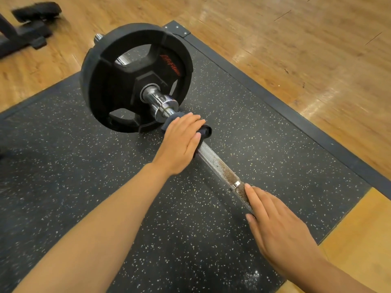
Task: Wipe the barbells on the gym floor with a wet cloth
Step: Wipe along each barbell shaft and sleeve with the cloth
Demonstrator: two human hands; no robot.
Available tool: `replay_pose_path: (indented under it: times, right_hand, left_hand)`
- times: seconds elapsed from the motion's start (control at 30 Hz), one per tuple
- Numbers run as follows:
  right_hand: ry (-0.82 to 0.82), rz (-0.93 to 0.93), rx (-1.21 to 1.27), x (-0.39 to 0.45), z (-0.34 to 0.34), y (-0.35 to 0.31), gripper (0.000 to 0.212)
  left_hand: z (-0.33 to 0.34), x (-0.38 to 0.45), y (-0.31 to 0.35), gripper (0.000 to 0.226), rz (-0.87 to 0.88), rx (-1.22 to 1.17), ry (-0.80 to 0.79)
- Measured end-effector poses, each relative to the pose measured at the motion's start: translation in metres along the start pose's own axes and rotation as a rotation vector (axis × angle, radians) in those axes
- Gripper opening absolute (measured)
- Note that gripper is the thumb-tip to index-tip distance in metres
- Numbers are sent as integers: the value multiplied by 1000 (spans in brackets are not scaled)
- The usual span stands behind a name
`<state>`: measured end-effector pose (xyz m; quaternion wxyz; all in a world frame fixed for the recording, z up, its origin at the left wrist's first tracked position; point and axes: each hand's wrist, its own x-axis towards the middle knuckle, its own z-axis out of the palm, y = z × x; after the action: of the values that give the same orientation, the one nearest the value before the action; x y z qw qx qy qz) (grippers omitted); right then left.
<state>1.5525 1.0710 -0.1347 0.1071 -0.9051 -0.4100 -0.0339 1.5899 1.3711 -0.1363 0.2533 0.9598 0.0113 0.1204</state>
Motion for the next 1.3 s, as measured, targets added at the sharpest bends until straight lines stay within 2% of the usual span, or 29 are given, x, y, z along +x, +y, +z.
replay_pose_path:
  times: [0.17,0.4,0.53,0.67,0.73,0.9,0.97,1.13,1.2,1.3]
  right_hand:
    - [-7,6,9,0,0,1,56]
    - [-20,6,23,-1,-1,1,57]
    - [-25,6,14,-1,-1,0,56]
    - [-10,12,11,0,0,-1,56]
    - [-4,15,19,-1,0,-1,56]
    - [1,6,20,0,-1,-3,56]
    - [5,4,14,-1,0,-2,56]
    - [12,3,19,-1,0,-3,56]
    - [9,0,18,-2,2,-2,56]
    - [13,3,29,-2,0,-1,56]
  left_hand:
    - [-4,29,-13,48,-204,51,89]
    - [9,-3,15,48,-94,-57,50]
    - [-1,2,-3,52,-31,45,0]
    - [2,24,-5,50,-265,86,134]
    - [9,21,6,48,-323,39,141]
    - [8,-2,20,59,-243,23,39]
    - [3,-1,17,59,-211,95,13]
    - [-17,20,-13,58,-6,367,-11]
    - [-15,27,-18,57,-26,363,2]
    - [2,21,-5,51,-146,158,111]
